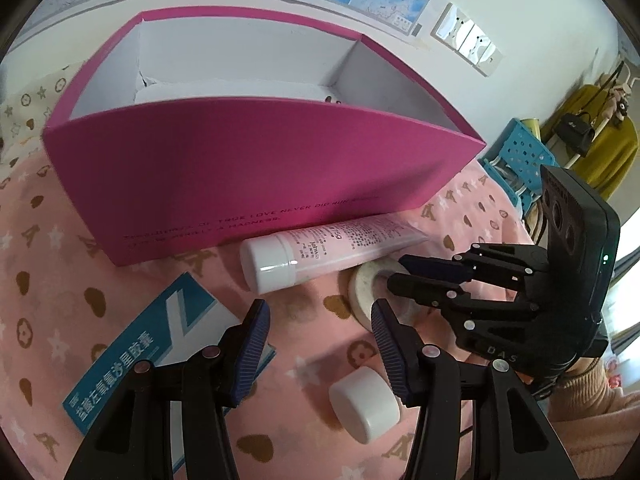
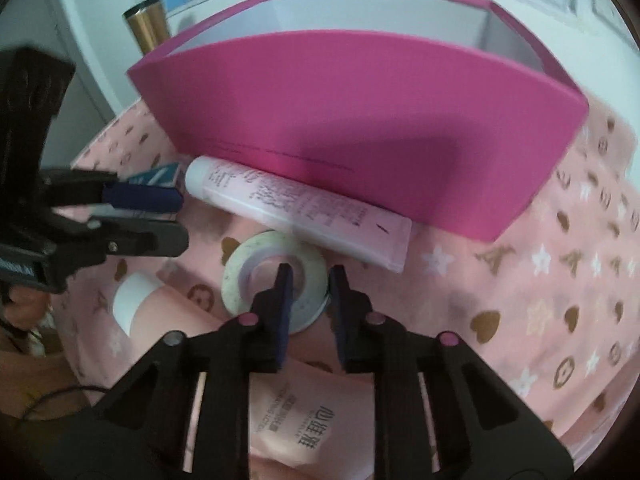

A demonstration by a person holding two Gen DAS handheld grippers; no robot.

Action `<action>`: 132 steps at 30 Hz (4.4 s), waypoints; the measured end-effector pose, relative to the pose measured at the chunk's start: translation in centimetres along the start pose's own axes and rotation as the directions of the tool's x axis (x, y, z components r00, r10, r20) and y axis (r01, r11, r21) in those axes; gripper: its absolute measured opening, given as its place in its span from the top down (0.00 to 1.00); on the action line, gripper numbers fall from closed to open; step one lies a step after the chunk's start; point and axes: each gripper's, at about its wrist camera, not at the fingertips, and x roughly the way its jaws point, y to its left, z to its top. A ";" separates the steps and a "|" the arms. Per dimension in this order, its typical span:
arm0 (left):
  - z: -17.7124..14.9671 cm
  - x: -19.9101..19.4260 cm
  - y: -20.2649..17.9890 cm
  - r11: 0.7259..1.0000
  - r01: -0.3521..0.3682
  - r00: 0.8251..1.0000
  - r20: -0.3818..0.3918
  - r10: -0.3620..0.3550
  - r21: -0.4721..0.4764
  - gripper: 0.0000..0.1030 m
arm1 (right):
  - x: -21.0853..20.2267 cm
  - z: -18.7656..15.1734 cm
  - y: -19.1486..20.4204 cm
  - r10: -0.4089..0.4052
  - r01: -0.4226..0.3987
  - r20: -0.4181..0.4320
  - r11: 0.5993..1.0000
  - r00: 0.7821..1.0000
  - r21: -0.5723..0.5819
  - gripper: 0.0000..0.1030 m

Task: Organize rigid objects
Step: 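Lower the right tool onto the white tape roll and grasp it, then carry the tape roll into the magenta box and open the right tool, then move the right tool to the blue-white medicine box on the bedspread, then grasp the blue-white medicine box with the right tool, then carry the medicine box into the magenta box and release it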

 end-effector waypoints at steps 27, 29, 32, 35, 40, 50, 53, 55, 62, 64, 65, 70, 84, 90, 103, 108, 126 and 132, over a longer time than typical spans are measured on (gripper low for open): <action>8.6 -2.6 -8.2 0.964 0.167 0.970 0.141 -0.199 0.207 0.60 | -10.8 5.6 -4.0 -0.018 0.010 0.297 1.000 0.955 0.028 0.85; 9.9 -2.4 -8.2 0.966 0.154 0.971 0.152 -0.187 0.208 0.61 | -10.7 6.6 -4.6 -0.042 0.032 0.298 0.999 0.954 0.037 0.85; 11.7 -1.6 -7.7 0.970 0.165 0.971 0.142 -0.191 0.180 0.61 | -10.0 7.8 -5.9 -0.052 0.037 0.284 0.998 0.958 0.058 0.85; 12.8 -0.4 -7.2 0.974 0.177 0.973 0.121 -0.194 0.144 0.61 | -9.1 8.6 -7.1 -0.064 0.045 0.262 0.996 0.963 0.078 0.85; 13.6 2.0 -6.1 0.978 0.191 0.978 0.070 -0.197 0.086 0.61 | -7.3 9.2 -8.2 -0.085 0.067 0.200 0.993 0.976 0.097 0.85; 12.9 3.3 -4.3 0.991 0.132 0.990 0.044 -0.134 0.035 0.61 | -6.1 9.0 -8.9 -0.174 0.158 0.129 0.979 0.976 0.132 0.70; 12.3 1.7 -3.7 0.994 0.101 0.991 0.081 -0.104 0.044 0.60 | -7.1 8.4 -8.9 -0.150 0.127 0.164 0.982 0.975 0.143 0.70; 11.7 0.2 -3.3 0.995 0.081 0.990 0.115 -0.087 0.054 0.59 | -7.9 7.8 -8.7 -0.134 0.107 0.190 0.984 0.973 0.145 0.70; 8.3 -5.9 -2.2 0.996 0.018 0.968 0.247 -0.041 0.091 0.51 | -10.0 5.4 -6.8 -0.006 -0.026 0.269 0.993 0.963 0.116 0.65; 7.4 -6.9 -1.8 0.996 0.004 0.964 0.266 -0.027 0.084 0.51 | -10.2 4.9 -6.1 0.041 -0.071 0.274 0.992 0.961 0.100 0.64; 6.9 -7.4 -1.4 0.997 -0.003 0.962 0.272 -0.018 0.074 0.50 | -10.2 4.6 -5.6 0.065 -0.093 0.275 0.991 0.959 0.093 0.63; 4.0 -8.5 1.3 0.998 -0.068 0.958 0.280 0.070 -0.015 0.50 | -8.6 3.7 -2.9 0.169 -0.181 0.232 0.983 0.958 0.031 0.61; -6.4 -7.9 6.9 0.958 -0.102 0.979 0.141 0.144 -0.270 0.50 | -0.9 3.8 5.3 0.340 -0.337 0.040 0.939 0.940 -0.068 0.61; -7.5 -7.7 7.0 0.958 -0.098 0.985 0.109 0.132 -0.269 0.50 | 2.0 4.5 7.3 0.339 -0.340 -0.024 0.938 0.940 -0.073 0.61; -8.0 -7.0 7.3 0.959 -0.070 0.991 0.091 0.098 -0.275 0.49 | 4.6 5.4 7.7 0.340 -0.340 -0.048 0.940 0.939 -0.001 0.60; -7.8 -7.3 7.1 0.959 -0.066 0.990 0.099 0.096 -0.277 0.49 | 4.4 5.4 8.0 0.337 -0.338 -0.043 0.941 0.940 -0.004 0.58; -3.3 -10.5 3.0 0.991 -0.055 0.975 0.208 0.079 -0.119 0.49 | -4.0 4.9 6.1 0.289 -0.291 0.126 0.957 0.949 -0.003 0.58; -1.2 -11.0 1.6 0.996 -0.062 0.968 0.240 0.074 -0.060 0.49 | -6.4 5.2 4.9 0.263 -0.268 0.182 0.963 0.948 0.006 0.58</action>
